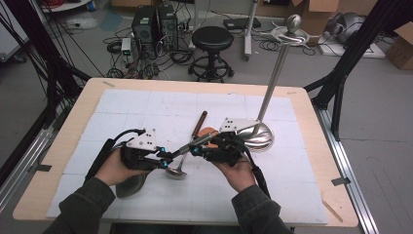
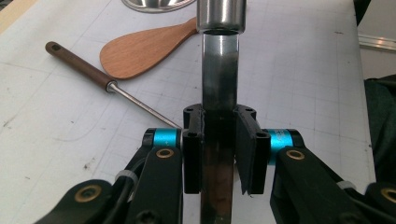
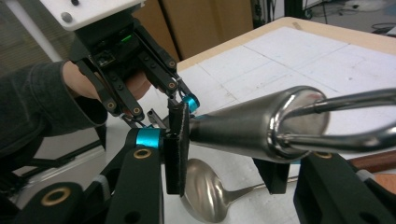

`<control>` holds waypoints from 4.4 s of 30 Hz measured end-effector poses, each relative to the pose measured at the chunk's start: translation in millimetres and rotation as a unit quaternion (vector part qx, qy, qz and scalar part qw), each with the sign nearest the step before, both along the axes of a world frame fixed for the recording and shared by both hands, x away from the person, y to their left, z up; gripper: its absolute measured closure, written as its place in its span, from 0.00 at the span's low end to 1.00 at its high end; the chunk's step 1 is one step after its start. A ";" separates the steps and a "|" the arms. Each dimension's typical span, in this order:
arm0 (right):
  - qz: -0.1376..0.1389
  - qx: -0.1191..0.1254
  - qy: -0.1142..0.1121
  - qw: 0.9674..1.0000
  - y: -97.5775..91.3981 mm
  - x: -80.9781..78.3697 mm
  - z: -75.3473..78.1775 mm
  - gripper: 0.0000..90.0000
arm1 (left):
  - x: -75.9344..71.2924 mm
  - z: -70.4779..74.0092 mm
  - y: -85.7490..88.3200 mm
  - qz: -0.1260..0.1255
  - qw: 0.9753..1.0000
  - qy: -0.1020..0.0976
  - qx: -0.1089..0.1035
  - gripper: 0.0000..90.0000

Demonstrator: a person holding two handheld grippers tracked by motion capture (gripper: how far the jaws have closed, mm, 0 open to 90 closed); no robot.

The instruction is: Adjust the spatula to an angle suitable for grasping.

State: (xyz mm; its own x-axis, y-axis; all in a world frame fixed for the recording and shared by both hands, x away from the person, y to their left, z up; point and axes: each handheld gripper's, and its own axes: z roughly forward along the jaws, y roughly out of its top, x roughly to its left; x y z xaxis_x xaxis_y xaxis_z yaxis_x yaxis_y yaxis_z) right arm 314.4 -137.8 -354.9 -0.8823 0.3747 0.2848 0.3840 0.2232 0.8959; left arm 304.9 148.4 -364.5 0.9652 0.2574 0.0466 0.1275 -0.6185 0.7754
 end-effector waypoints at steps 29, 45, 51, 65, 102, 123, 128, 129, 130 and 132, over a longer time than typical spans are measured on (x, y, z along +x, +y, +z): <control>-0.012 0.008 0.004 1.000 16.7 3.4 17.4 0.65 | 3.5 -6.9 12.0 0.005 0.999 0.041 -0.023 0.83; 0.029 0.054 0.039 0.997 23.6 2.8 35.5 0.80 | 0.6 7.2 17.0 -0.004 0.995 0.054 -0.081 0.77; 0.027 0.072 0.022 0.997 20.4 2.8 50.7 0.81 | -1.9 12.1 22.9 -0.014 0.993 0.057 -0.105 0.71; 0.026 0.105 0.001 0.994 1.0 1.9 78.3 0.83 | -5.2 14.5 28.0 -0.013 0.992 0.053 -0.112 0.69; -0.043 0.057 -0.070 0.995 -90.0 37.9 108.4 0.83 | -18.6 -6.0 51.7 0.078 0.992 0.020 -0.097 0.45; -0.061 0.045 -0.083 0.994 -102.0 47.5 128.3 0.83 | -20.8 -14.2 61.6 0.105 0.990 0.008 -0.091 0.38; -0.060 0.048 -0.083 0.994 -104.5 49.2 130.3 0.83 | -22.1 -15.0 63.1 0.107 0.990 0.005 -0.090 0.38; -0.061 0.048 -0.083 0.994 -105.0 49.5 130.5 0.83 | -22.5 -15.5 63.4 0.109 0.990 0.006 -0.090 0.37; -0.061 0.049 -0.082 0.994 -105.5 50.1 130.6 0.84 | -22.4 -15.8 63.8 0.109 0.990 0.005 -0.088 0.37; -0.063 0.047 -0.082 0.994 -106.9 51.9 131.2 0.83 | -22.2 -17.0 65.1 0.113 0.990 0.006 -0.089 0.36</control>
State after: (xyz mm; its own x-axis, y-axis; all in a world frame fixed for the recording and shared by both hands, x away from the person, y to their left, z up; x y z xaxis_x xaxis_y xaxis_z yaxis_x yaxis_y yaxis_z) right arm 366.3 -244.7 -223.7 -0.8677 0.4636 0.1794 0.2501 0.0952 0.9635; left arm 282.7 213.5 -381.4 0.8820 0.4703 -0.0302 0.2576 -0.4273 0.8666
